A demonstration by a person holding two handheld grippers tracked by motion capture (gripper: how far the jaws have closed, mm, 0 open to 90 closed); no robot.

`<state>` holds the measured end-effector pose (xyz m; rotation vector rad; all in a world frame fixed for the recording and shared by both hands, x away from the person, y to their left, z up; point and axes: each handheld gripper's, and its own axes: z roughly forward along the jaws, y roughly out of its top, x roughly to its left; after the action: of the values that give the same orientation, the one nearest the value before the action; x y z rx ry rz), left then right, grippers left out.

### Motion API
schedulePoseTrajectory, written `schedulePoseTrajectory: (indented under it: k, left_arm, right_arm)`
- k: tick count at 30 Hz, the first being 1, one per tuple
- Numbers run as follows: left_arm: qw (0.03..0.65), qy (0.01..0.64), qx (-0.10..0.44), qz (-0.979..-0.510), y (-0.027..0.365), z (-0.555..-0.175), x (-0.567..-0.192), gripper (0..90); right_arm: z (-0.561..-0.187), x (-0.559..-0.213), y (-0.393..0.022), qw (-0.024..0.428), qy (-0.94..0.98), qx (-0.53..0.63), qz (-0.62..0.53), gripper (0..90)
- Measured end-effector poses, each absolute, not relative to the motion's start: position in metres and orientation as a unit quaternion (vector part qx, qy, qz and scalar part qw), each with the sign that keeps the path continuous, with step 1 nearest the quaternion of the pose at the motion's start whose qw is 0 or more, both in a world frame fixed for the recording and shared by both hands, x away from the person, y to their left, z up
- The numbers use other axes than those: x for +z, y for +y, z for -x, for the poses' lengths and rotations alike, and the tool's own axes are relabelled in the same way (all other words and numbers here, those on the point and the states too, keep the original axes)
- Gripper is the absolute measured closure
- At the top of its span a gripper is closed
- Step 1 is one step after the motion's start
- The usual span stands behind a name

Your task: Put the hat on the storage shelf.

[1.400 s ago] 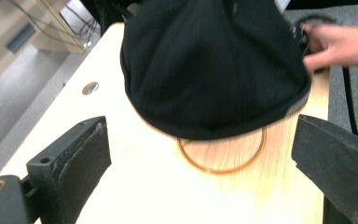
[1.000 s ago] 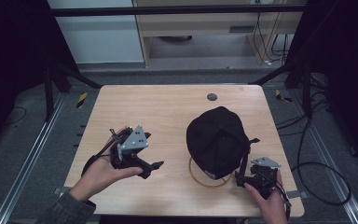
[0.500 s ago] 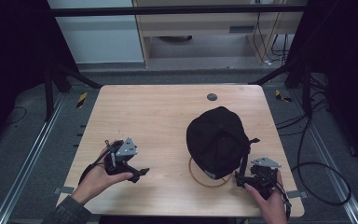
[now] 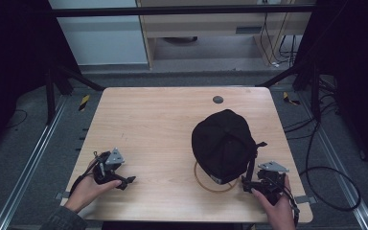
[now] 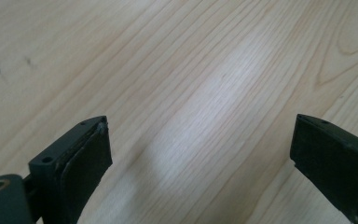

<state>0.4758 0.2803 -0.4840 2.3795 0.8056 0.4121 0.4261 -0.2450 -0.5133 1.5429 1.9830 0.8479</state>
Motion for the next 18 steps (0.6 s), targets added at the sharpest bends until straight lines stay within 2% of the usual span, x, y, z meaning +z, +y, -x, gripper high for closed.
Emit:
schedulePoseTrajectory:
  k: [7, 18]
  left_arm:
    - [0.305, 0.317, 0.165, -0.883, 0.297, -0.477, -0.497, 4.6]
    - [0.355, 0.322, 0.144, -0.866, 0.307, -0.481, -0.508, 0.0]
  right_arm:
    - [-0.426, -0.513, -0.245, 0.243, 0.726, 0.310, -0.564, 0.4]
    - [-0.427, -0.513, -0.245, 0.243, 0.725, 0.310, -0.565, 0.4]
